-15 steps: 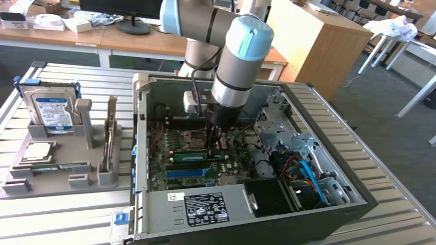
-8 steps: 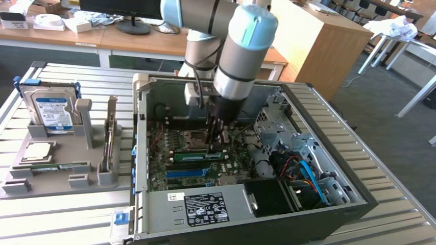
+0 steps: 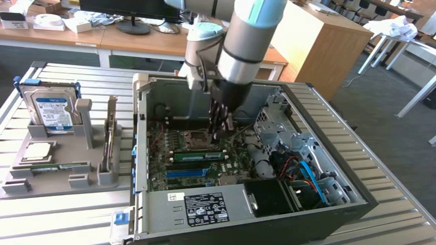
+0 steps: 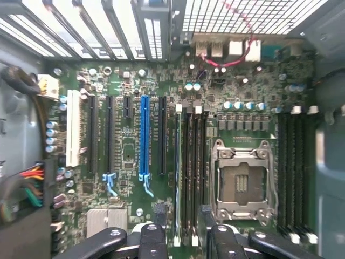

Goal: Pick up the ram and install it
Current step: 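Insert the ram into the slot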

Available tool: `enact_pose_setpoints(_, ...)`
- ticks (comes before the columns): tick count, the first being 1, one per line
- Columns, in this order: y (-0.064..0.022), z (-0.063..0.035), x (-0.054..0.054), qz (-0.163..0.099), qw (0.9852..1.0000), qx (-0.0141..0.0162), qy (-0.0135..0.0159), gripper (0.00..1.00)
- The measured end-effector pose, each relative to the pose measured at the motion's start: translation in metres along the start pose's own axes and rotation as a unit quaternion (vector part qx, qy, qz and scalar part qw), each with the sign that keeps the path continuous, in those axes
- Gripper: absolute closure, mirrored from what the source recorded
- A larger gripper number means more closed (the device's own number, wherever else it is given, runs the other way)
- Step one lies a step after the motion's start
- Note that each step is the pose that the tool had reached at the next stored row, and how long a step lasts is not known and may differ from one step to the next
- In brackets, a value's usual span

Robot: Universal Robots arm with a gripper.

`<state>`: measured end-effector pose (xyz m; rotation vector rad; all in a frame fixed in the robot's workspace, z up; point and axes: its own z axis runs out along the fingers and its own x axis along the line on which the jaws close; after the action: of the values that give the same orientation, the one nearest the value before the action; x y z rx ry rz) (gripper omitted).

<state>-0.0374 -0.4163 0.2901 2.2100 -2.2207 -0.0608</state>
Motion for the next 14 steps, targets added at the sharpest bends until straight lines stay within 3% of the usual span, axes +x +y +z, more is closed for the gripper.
enact_pose_setpoints(7, 0.0010, -0.0312, -0.001, 0.000, 1.0000, 0.0000, 0.0000, 0.63)
enact_pose_setpoints(14, 0.0018, -0.0562, -0.001, 0.000, 1.0000, 0.0000, -0.0001, 0.63)
